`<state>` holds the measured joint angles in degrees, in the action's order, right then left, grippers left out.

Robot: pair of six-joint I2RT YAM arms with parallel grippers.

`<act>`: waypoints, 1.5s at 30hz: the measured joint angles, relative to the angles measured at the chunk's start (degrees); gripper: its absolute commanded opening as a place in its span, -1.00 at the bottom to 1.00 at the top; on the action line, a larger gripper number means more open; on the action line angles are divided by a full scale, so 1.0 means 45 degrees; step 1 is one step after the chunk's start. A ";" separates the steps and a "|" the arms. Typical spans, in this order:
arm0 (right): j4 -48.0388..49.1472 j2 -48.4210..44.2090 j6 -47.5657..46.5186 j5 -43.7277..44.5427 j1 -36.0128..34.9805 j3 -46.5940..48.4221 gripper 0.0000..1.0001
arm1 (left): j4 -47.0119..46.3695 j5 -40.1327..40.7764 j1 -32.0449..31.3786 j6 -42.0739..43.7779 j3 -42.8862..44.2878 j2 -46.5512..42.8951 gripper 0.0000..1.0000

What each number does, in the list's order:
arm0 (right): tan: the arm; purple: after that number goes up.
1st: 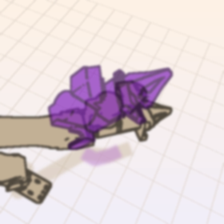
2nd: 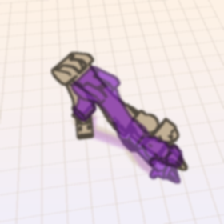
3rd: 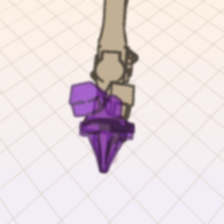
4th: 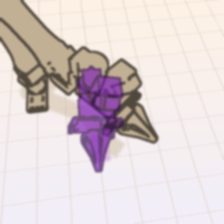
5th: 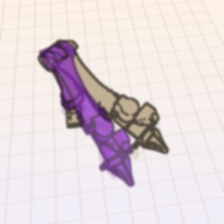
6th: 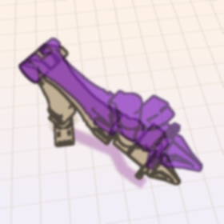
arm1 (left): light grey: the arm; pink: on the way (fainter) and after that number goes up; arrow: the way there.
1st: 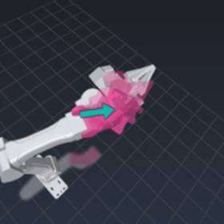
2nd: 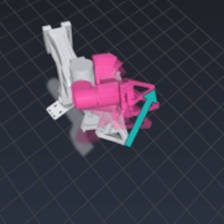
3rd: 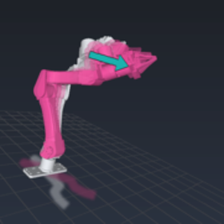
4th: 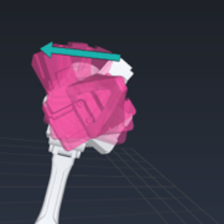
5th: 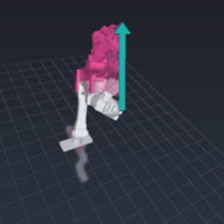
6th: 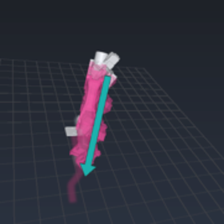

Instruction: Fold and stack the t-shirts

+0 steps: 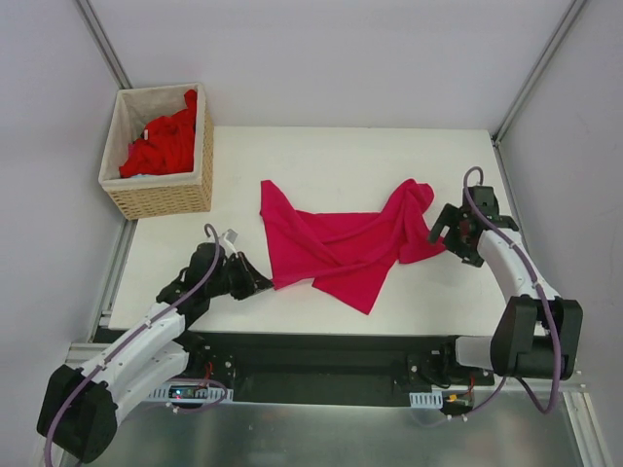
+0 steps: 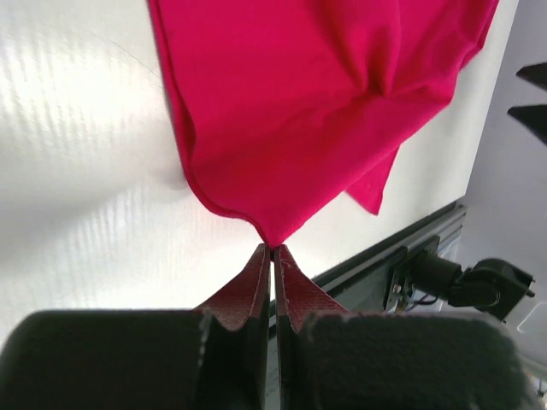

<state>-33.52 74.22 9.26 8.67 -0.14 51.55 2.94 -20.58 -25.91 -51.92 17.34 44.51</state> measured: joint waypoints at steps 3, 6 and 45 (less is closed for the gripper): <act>0.0452 0.0272 0.0204 -0.1083 0.1015 -0.0233 0.91 | 0.0287 0.0015 0.0612 0.0141 0.0063 -0.0068 -1.00; 0.0821 0.0714 0.0418 -0.2273 0.2098 -0.0389 0.85 | 0.0607 0.0005 0.0962 0.0282 0.0063 -0.0039 -1.00; 0.2997 0.5673 0.1433 -0.7140 0.5153 0.1103 -0.07 | 0.0860 -0.1049 0.2555 0.1180 0.0811 0.1433 -1.00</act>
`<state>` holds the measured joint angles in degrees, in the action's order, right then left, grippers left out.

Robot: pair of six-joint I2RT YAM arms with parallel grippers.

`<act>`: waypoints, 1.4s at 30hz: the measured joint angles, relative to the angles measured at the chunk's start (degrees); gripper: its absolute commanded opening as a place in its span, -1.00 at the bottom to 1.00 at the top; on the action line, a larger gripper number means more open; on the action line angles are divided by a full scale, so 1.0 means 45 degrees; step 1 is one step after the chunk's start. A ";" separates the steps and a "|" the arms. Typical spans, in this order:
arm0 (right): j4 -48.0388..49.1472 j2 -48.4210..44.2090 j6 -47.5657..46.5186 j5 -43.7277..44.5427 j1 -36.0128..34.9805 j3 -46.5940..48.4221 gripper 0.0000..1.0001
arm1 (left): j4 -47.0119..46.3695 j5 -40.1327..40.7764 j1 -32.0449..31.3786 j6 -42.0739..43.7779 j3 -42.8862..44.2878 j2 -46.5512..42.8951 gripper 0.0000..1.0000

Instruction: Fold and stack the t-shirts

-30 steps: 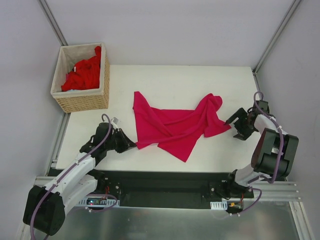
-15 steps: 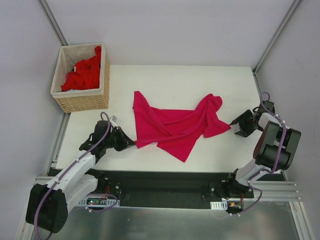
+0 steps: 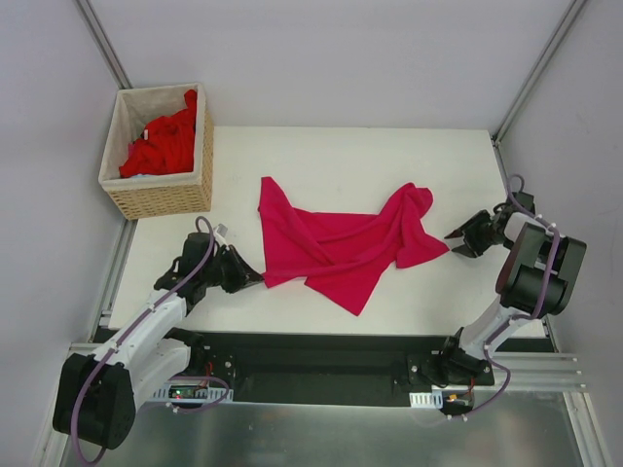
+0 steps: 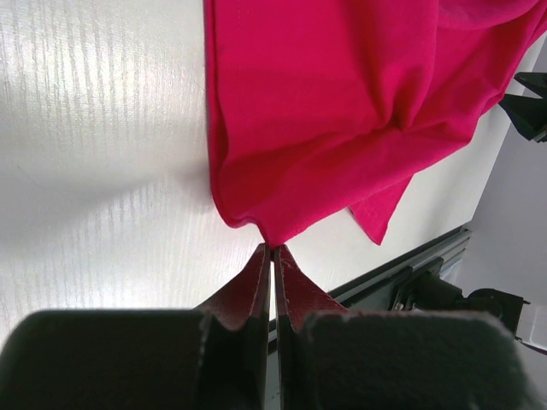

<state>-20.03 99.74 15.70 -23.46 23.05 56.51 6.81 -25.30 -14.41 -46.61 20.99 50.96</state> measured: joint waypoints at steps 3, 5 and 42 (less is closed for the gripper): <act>0.0189 0.0180 0.0000 -0.0126 -0.0223 0.0146 -0.11 | 0.0000 -0.0034 0.0073 0.0049 0.0005 0.0024 -1.00; 0.0325 0.0301 0.0010 -0.0219 -0.0427 0.0223 -0.12 | 0.0000 -0.0053 0.0141 0.0058 0.0005 0.0024 -1.00; 0.0719 -0.2375 -0.0165 0.0656 -0.1622 -0.2633 -0.27 | 0.0029 -0.0384 0.0311 0.0087 0.0005 -0.0272 -1.00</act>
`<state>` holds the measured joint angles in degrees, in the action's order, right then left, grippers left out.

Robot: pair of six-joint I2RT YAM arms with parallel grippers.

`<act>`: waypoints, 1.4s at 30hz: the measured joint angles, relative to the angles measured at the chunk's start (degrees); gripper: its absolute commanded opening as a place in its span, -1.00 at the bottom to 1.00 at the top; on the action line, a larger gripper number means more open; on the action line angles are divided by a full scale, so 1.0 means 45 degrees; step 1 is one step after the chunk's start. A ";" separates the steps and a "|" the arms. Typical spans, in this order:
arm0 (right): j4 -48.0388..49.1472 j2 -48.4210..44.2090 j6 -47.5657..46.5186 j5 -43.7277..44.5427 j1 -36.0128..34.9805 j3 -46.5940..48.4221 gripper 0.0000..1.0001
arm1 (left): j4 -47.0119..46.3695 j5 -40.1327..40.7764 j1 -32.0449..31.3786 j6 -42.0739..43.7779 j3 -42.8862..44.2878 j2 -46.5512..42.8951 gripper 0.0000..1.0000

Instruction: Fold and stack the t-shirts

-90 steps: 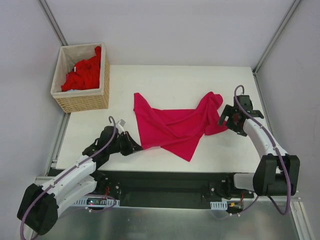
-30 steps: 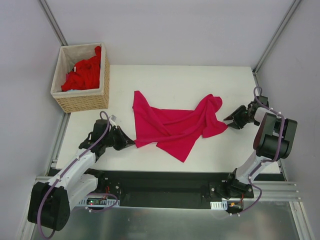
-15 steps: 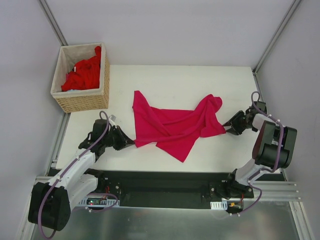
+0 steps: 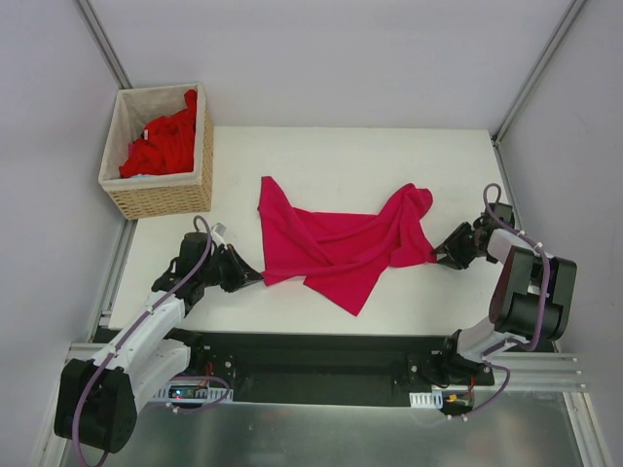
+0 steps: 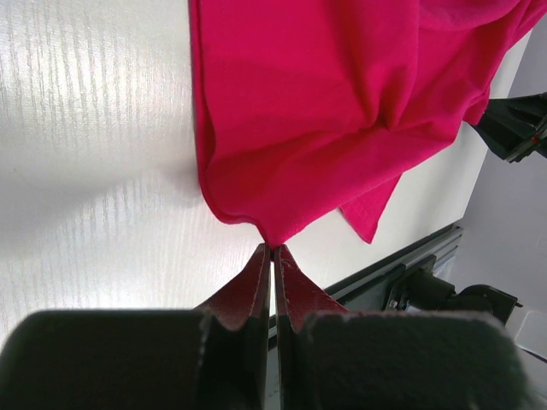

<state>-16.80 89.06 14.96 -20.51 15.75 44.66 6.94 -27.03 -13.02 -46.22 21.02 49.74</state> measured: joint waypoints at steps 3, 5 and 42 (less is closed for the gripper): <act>0.0000 0.0000 -0.0005 0.0107 -0.0117 -0.0005 -0.28 | 0.0131 0.0000 0.0000 0.0000 0.0000 -0.0063 -1.00; 0.0015 0.0000 -0.0005 0.0136 -0.0209 -0.0005 -0.28 | 0.0223 0.0000 0.0000 0.0000 0.0000 -0.0087 -1.00; -0.0937 -0.0821 -0.0131 0.0811 -0.1549 0.0627 -0.99 | 0.0801 0.0029 0.0000 0.0073 0.0112 -0.0427 -1.00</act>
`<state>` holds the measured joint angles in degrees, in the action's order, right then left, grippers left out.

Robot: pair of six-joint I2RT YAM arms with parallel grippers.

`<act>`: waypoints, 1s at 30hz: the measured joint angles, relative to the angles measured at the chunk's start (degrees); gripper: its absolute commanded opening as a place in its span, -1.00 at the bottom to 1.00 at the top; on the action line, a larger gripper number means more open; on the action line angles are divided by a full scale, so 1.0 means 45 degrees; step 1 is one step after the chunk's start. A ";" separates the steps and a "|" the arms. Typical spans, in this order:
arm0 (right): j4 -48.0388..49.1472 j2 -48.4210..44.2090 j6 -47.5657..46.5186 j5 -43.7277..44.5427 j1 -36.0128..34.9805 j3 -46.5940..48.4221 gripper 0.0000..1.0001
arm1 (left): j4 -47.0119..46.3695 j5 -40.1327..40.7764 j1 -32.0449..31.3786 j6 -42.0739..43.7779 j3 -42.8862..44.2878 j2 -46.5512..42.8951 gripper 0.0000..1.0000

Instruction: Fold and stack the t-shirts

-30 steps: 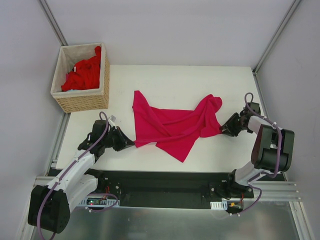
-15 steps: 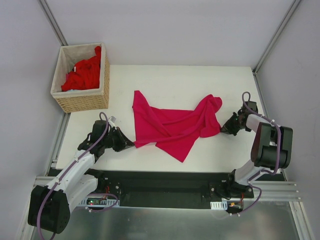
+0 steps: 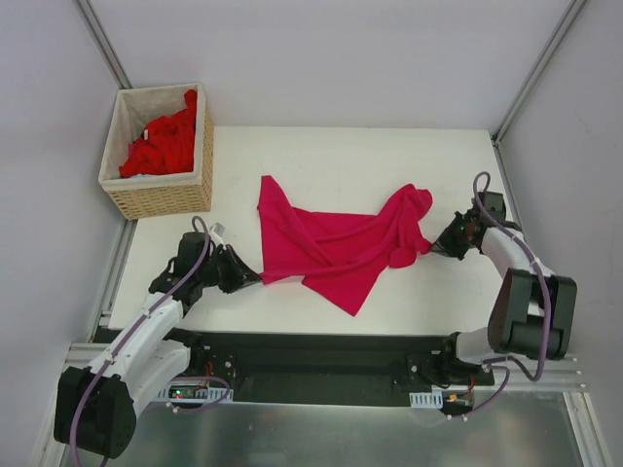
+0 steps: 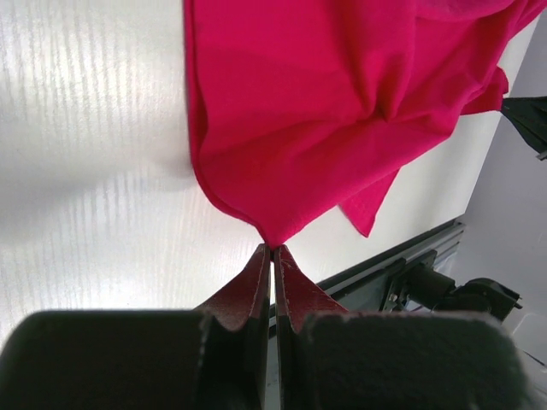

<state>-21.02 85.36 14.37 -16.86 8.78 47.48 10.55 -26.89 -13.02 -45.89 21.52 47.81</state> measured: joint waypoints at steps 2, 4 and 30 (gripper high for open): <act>-0.0345 -0.1049 -0.0078 0.0160 -0.0005 0.0034 -0.99 | 0.0175 -0.0005 0.0000 0.0044 0.0257 -0.0058 -1.00; -0.0758 -0.2142 -0.0170 0.0311 -0.0005 0.0267 -0.99 | 0.0359 -0.0010 0.0000 0.0117 0.0709 -0.0063 -1.00; -0.2861 -0.5989 -0.0563 -0.1379 -0.0840 1.0020 -0.99 | 0.1443 -0.0899 0.0005 0.3031 1.1273 -0.0010 -1.00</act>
<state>-33.89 58.41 11.84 -23.07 4.99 92.58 17.04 -30.94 -12.99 -32.25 72.25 47.77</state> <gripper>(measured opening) 0.008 0.007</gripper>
